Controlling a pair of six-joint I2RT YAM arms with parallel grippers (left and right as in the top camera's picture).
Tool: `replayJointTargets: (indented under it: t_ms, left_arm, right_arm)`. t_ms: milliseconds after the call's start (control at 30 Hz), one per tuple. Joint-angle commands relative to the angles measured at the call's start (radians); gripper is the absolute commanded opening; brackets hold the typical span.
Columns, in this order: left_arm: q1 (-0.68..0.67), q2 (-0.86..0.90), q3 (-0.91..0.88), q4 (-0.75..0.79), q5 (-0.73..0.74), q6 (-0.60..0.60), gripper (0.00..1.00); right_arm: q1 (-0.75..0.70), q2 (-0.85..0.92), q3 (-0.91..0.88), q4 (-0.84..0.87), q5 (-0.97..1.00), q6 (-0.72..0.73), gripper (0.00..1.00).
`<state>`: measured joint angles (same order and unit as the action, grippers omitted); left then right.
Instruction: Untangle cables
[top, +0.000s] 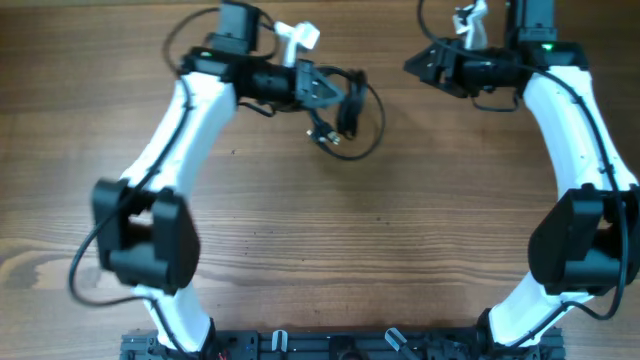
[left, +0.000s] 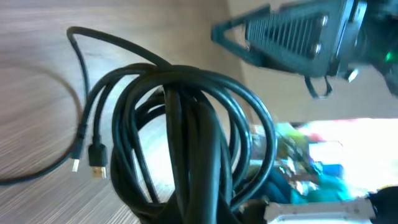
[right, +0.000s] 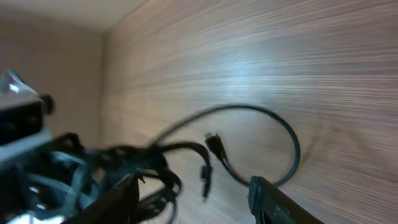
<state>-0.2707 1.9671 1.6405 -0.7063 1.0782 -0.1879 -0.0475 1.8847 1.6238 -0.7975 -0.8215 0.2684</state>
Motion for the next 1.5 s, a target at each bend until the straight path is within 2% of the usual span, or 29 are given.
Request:
replayJointTargets:
  t_ms: [0,233,300,433,500,533,633,700,867,1067,1233,1467]
  left_arm:
    - [-0.047,0.075,0.013,0.047,0.161,-0.023,0.04]
    - [-0.081,0.175,0.013,0.040,0.083,-0.030,0.04]
    - [-0.085,0.194,0.013,0.037,0.062,-0.032,0.08]
    - [-0.085,0.228,0.013,0.037,-0.009,-0.079,0.31]
    - [-0.082,0.233,0.013,0.035,-0.049,-0.086,0.54]
    - [-0.082,0.233,0.013,0.032,-0.076,-0.086,0.60]
    - [-0.078,0.233,0.013,0.010,-0.180,-0.086,0.89]
    - [-0.069,0.233,0.013,-0.027,-0.292,-0.085,0.97]
    - [-0.013,0.230,0.017,-0.139,-0.566,-0.085,1.00]
    - [0.089,0.175,0.085,-0.247,-0.706,-0.085,1.00]
    - [0.101,0.095,0.099,-0.231,-0.729,-0.087,1.00]
    - [-0.024,0.096,0.097,-0.206,-0.743,-0.190,0.98]
  right_arm:
    - [-0.036,-0.004,-0.001,-0.020,0.022,-0.008,0.58]
    - [-0.041,-0.004,-0.001,-0.043,0.097,-0.007,0.59]
    - [-0.040,-0.004,-0.001,-0.047,0.114,-0.007,0.59]
    - [-0.040,-0.004,-0.001,-0.058,0.153,-0.008,0.59]
    - [-0.040,-0.004,-0.001,-0.063,0.165,-0.011,0.59]
    - [-0.040,-0.004,-0.001,-0.064,0.169,-0.010,0.59]
    - [-0.040,-0.004,-0.001,-0.064,0.175,-0.021,0.59]
    - [-0.040,-0.004,-0.001,-0.066,0.175,-0.026,0.59]
    - [-0.040,-0.004,-0.001,-0.067,0.175,-0.031,0.60]
    - [-0.040,-0.004,-0.001,-0.063,0.179,-0.033,0.61]
    - [-0.039,-0.004,-0.001,-0.064,0.201,-0.032,0.62]
    - [-0.038,-0.003,-0.001,-0.064,0.210,-0.032,0.63]
